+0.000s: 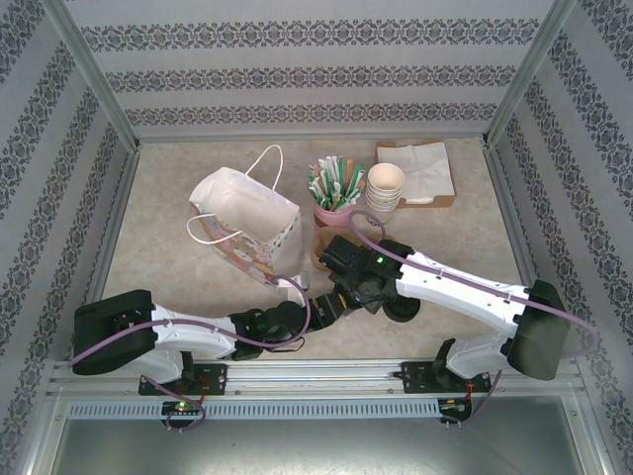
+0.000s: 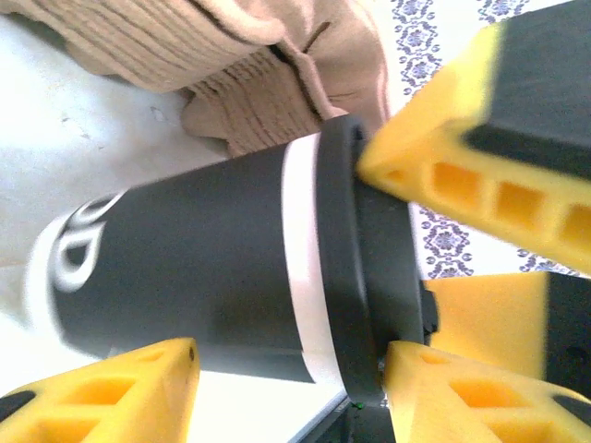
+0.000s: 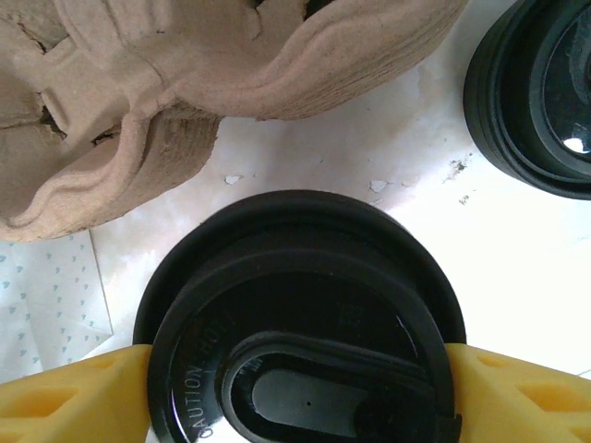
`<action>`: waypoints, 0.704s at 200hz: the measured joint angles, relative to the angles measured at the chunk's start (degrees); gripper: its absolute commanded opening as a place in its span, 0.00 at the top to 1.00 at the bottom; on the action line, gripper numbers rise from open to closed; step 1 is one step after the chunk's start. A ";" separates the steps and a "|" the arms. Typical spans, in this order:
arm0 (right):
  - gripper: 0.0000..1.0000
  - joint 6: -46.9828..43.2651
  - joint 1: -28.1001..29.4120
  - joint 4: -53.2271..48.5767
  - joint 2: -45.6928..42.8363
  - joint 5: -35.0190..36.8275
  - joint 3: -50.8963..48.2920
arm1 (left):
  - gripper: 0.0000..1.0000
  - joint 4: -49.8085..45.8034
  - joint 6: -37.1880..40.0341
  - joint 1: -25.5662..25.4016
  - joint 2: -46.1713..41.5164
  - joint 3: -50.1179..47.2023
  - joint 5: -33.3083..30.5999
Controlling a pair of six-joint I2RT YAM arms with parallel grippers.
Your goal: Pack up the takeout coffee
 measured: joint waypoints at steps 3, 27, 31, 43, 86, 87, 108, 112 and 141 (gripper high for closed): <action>0.21 0.00 0.00 -0.07 0.00 -0.02 0.15 | 0.44 -0.04 0.00 0.00 0.04 -0.13 0.00; 0.20 -0.24 0.02 -0.07 0.00 -0.02 0.98 | 0.44 -0.31 -0.24 0.00 0.17 -0.83 0.00; 0.19 -0.39 0.02 0.00 0.00 -0.02 1.03 | 0.44 -0.28 -0.37 0.00 0.17 -0.90 0.00; 0.19 -0.63 0.02 -0.04 0.00 -0.02 1.09 | 0.44 -0.28 -0.46 0.00 0.17 -1.01 -0.17; 0.18 -1.05 0.02 -0.04 0.26 -0.02 1.09 | 0.44 -0.76 -0.35 0.00 -0.11 -0.96 -0.42; 0.17 -1.05 0.02 -0.04 0.26 -0.02 1.09 | 0.44 -0.83 -0.33 0.00 -0.17 -0.92 -0.42; 0.16 -1.27 0.02 -0.02 0.26 0.00 1.09 | 0.44 -2.45 0.42 0.00 -1.73 -0.39 -0.42; 0.15 -1.36 0.02 -0.02 0.26 0.00 1.09 | 0.44 -2.86 0.59 0.00 -2.12 -0.15 -0.42; 0.13 -3.02 0.02 -0.02 0.26 0.48 1.77 | 0.43 -5.60 2.08 0.00 -5.14 1.14 -0.44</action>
